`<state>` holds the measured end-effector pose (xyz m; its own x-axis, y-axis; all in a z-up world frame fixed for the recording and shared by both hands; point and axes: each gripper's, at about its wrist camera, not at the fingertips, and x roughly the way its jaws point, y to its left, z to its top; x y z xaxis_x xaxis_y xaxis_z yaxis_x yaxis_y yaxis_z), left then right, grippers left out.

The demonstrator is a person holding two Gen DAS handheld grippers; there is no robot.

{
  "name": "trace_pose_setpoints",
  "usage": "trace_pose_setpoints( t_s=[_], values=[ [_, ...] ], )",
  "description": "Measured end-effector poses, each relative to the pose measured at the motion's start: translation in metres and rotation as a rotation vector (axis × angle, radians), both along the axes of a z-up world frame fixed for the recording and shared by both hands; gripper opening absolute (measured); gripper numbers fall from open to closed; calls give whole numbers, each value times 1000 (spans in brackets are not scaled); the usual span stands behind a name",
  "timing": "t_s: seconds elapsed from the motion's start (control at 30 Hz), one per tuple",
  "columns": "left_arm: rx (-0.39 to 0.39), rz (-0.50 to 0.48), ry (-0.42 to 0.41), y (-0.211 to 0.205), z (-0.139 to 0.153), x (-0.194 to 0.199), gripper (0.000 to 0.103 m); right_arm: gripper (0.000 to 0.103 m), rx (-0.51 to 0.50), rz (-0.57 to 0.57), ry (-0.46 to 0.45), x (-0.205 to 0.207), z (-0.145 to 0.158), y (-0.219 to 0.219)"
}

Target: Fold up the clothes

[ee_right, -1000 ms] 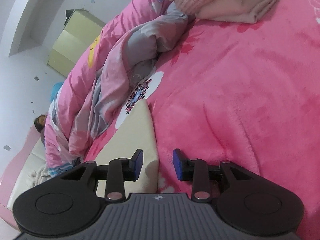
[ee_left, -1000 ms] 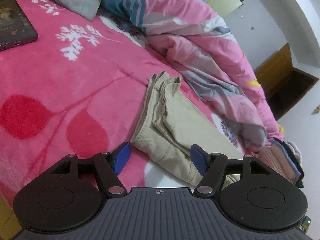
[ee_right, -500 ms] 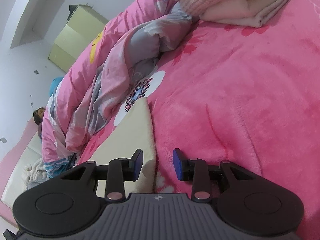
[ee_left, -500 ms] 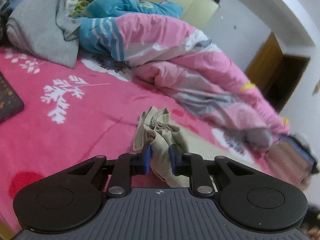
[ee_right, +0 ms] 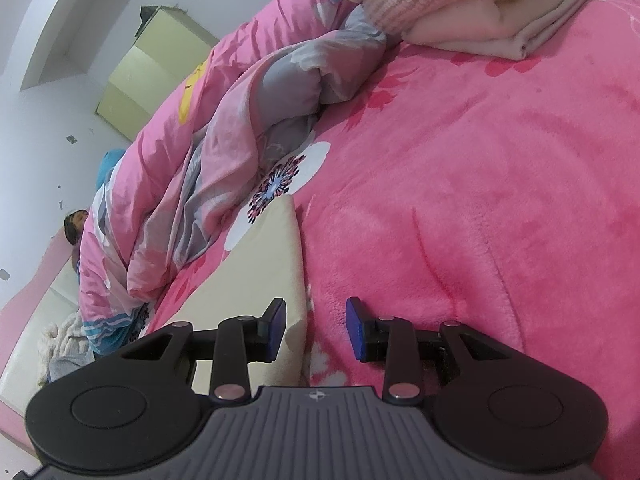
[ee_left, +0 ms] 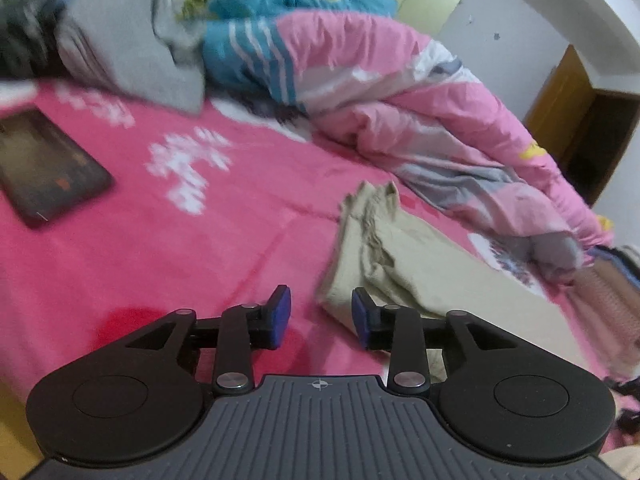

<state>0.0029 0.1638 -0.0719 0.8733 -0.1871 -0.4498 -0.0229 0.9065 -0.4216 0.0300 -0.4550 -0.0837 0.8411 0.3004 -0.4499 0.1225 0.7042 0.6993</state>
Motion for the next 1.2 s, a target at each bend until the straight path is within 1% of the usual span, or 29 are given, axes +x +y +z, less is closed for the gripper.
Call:
trace_pose_setpoints(
  t_s=[0.07,0.1,0.17,0.27,0.37,0.43,0.47,0.53,0.57,0.6,0.67,0.73,0.8,0.83,0.87,0.9,0.93,0.97,1.0,1.13,1.2],
  values=[
    [41,6,-54,-6,11,-11,33,35,-28,-18,-12,-3,5,1],
    [58,-12,-87,-13,18,-15,33,36,-63,-33,-37,-7,11,3],
    [93,-65,-144,-30,30,-16,36,36,-170,-32,-130,-18,28,15],
    [163,-169,-182,-65,39,-6,37,36,-276,51,-228,-26,49,43],
    [266,-224,-173,-99,29,11,37,35,-355,158,-259,-25,61,80],
    [322,-237,-142,-112,16,19,37,35,-483,213,-247,-22,63,109],
    [329,-238,-129,-113,9,21,37,34,-545,234,-208,-19,57,120],
    [321,-235,-106,-107,-6,24,37,34,-632,273,-84,-9,36,135],
    [303,-237,-110,-103,-11,23,37,34,-660,282,-62,-8,26,139],
    [287,-241,-117,-99,-12,21,37,34,-673,283,-76,-10,21,139],
    [277,-248,-123,-97,-13,20,37,34,-687,281,-79,-12,24,140],
    [273,-253,-128,-96,-13,20,37,34,-668,259,-72,-15,33,138],
    [263,-258,-137,-96,-14,19,37,34,-659,222,-108,-27,45,134],
    [257,-259,-142,-95,-15,18,37,34,-647,196,-111,-31,48,129],
    [252,-260,-148,-95,-16,17,37,34,-632,172,-86,-34,46,122],
    [246,-262,-154,-95,-17,16,37,32,-607,156,-42,-35,39,114],
    [239,-262,-158,-94,-17,17,37,32,-560,147,-21,-36,30,104],
    [233,-262,-159,-93,-18,17,37,32,-508,138,-29,-40,25,95],
    [228,-263,-159,-92,-18,18,37,32,-487,129,-29,-44,26,92],
    [201,-268,-159,-89,-19,18,37,31,-536,113,6,-52,41,95],
    [202,-272,-162,-88,-19,18,37,31,-530,86,3,-57,50,96]
  ],
)
